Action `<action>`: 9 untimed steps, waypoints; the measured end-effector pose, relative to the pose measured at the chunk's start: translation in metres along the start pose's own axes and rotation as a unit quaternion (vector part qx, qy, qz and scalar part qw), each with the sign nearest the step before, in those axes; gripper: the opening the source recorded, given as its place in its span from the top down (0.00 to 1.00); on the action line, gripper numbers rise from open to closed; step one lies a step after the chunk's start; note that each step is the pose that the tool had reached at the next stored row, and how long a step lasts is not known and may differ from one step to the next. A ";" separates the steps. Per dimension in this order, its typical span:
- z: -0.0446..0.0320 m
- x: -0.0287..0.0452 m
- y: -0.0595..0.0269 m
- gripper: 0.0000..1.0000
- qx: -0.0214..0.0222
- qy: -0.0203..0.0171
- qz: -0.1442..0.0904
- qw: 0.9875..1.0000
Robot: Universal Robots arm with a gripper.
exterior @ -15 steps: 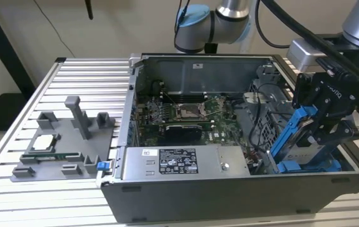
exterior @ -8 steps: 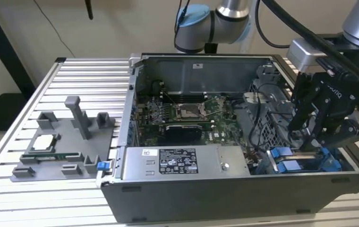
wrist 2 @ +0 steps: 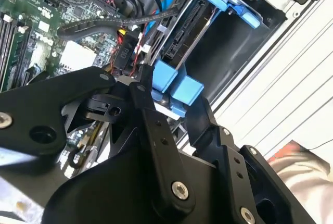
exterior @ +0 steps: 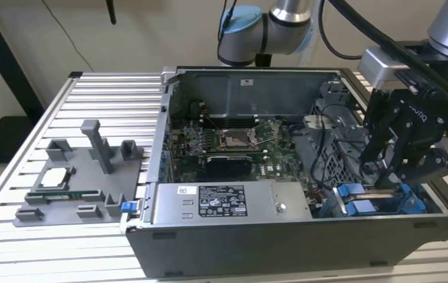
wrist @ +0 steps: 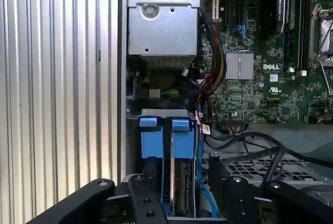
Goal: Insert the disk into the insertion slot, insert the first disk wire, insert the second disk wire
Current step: 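Insert the disk into the insertion slot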
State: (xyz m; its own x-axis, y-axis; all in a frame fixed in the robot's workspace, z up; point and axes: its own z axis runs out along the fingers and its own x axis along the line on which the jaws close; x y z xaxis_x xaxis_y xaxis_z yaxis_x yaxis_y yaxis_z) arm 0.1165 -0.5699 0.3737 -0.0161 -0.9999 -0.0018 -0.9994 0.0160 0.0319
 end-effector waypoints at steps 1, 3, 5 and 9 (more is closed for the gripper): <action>-0.0012 0.0000 0.0001 0.00 0.000 0.001 0.000 1.000; -0.0058 0.0000 0.0002 0.00 -0.001 0.001 0.000 1.000; -0.0122 -0.0001 0.0004 0.00 -0.001 0.001 0.000 1.000; -0.0204 -0.0001 0.0011 0.00 -0.001 0.001 0.000 1.000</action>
State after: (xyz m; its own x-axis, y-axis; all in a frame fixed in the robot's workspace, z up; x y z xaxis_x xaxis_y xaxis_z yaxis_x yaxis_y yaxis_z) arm 0.1160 -0.5698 0.3941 -0.0163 -0.9999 0.0003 -0.9993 0.0163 0.0338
